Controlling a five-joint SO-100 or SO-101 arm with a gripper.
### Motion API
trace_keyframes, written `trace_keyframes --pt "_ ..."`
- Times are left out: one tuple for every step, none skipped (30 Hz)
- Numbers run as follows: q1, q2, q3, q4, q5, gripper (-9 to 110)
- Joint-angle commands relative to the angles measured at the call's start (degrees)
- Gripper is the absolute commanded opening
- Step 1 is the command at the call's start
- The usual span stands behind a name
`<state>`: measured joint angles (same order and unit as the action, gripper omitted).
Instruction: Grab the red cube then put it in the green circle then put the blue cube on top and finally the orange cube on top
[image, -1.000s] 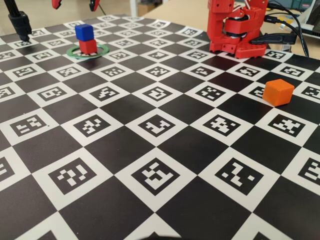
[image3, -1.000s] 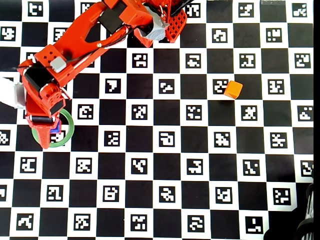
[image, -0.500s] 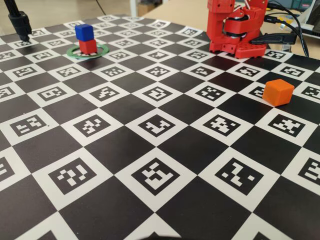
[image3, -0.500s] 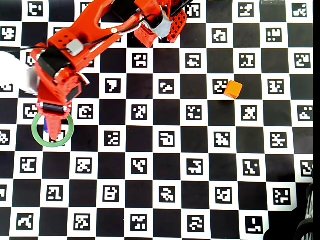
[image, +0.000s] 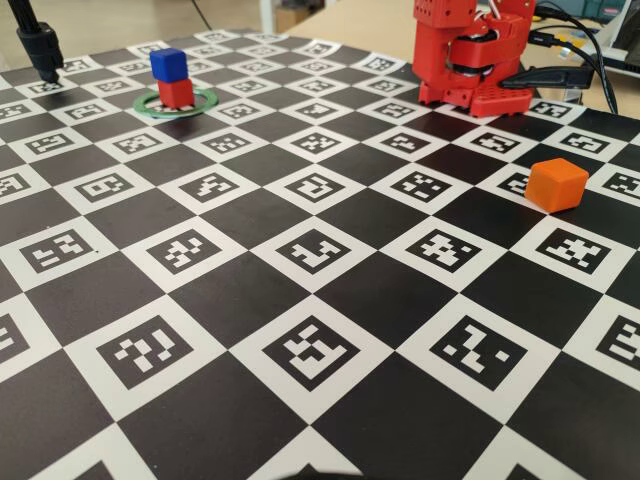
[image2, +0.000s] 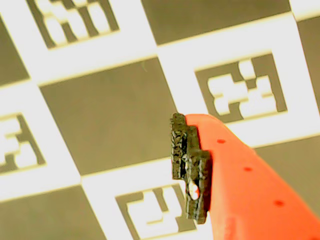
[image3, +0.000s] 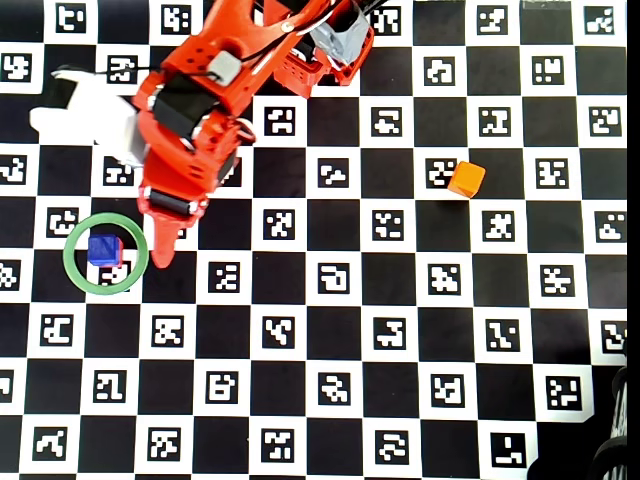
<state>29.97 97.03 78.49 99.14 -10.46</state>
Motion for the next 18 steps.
trace_keyframes --pt "-4.1 6.9 0.8 2.5 3.3 44" --pt "-5.4 7.4 1.5 2.5 3.4 44" --pt "-6.9 7.8 2.3 2.5 3.8 44" --pt "-8.3 8.2 3.1 2.6 4.5 44" --pt "-9.7 8.6 3.8 2.8 5.8 44" --pt "-11.2 9.1 4.6 2.9 6.3 44" --pt "-12.7 9.8 5.5 2.9 7.0 44" --pt "-14.5 10.5 6.5 2.9 7.6 44" --pt "-16.1 11.2 7.3 2.9 8.2 44" --pt "-17.7 11.7 7.8 2.9 9.4 44" --pt "-19.2 12.2 8.2 2.8 10.4 44" --pt "-20.7 12.8 8.7 2.6 11.2 44" --pt "-22.1 13.4 9.1 2.3 12.0 44" --pt "-23.6 13.8 9.6 1.9 12.8 44" --pt "-25.0 14.3 10.0 1.7 13.6 44" --pt "-26.7 14.3 10.1 1.8 14.5 44" --pt "-28.2 14.3 10.3 1.9 16.0 44" --pt "-29.9 14.3 10.6 1.8 17.3 44"
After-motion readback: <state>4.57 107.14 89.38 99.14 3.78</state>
